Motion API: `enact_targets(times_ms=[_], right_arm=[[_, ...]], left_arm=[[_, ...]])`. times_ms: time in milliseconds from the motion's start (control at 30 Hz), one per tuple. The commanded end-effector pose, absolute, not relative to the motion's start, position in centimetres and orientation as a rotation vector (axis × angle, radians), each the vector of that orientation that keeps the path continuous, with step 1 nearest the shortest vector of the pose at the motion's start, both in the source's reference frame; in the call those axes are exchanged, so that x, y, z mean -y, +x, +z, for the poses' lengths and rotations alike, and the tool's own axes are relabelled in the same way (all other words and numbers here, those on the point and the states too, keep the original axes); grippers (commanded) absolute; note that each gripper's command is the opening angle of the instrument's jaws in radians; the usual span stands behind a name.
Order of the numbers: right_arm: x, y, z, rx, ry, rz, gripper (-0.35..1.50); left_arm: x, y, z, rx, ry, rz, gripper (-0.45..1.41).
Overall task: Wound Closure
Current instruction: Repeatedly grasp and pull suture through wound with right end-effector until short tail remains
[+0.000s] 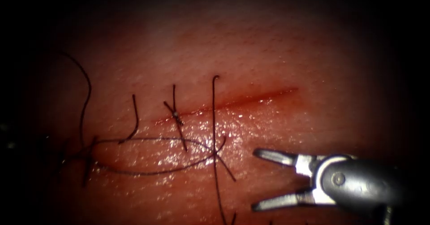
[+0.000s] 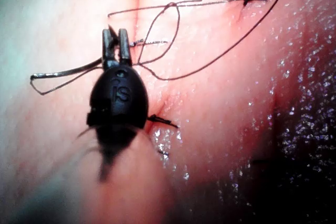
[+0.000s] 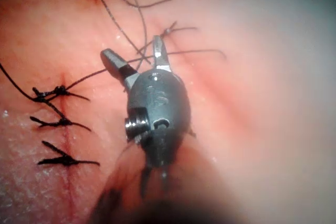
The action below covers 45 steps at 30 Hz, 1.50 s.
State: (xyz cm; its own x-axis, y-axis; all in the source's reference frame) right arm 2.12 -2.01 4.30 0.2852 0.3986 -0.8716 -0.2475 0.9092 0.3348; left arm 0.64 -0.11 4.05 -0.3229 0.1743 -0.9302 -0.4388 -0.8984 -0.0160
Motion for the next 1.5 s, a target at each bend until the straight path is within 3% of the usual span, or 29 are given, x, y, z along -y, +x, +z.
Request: enact_targets(times_ms=[33, 300, 533, 733, 767, 1267, 1500], right_arm=[[1.9, 2.23, 4.6, -1.197, 0.136, 0.425, 0.89], [1.9, 2.50, 5.3, -1.111, 0.117, 0.357, 0.84], [1.9, 2.59, 5.7, -1.067, 0.102, 0.317, 0.59], [1.9, 2.59, 5.8, -1.048, 0.106, 0.307, -0.13], [1.9, 2.59, 5.8, -1.046, 0.104, 0.308, -0.35], [2.6, 2.30, 4.6, -1.058, 0.165, 0.400, -0.35], [3.1, 2.39, 3.9, -1.081, 0.185, 0.365, -0.35]], left_arm=[[0.1, 0.58, 4.1, -0.340, -1.544, 2.260, -0.45], [0.1, 0.55, 4.1, -0.341, -1.554, 2.257, -0.45], [0.1, 0.52, 4.1, -0.344, -1.560, 2.255, -0.45], [0.1, 0.48, 4.1, -0.346, -1.567, 2.252, -0.45], [0.1, 0.47, 4.1, -0.347, -1.566, 2.252, -0.45], [0.2, 0.30, 4.2, -0.342, -1.580, 2.262, -0.45], [0.2, 0.27, 4.3, -0.341, -1.577, 2.267, -0.45]])
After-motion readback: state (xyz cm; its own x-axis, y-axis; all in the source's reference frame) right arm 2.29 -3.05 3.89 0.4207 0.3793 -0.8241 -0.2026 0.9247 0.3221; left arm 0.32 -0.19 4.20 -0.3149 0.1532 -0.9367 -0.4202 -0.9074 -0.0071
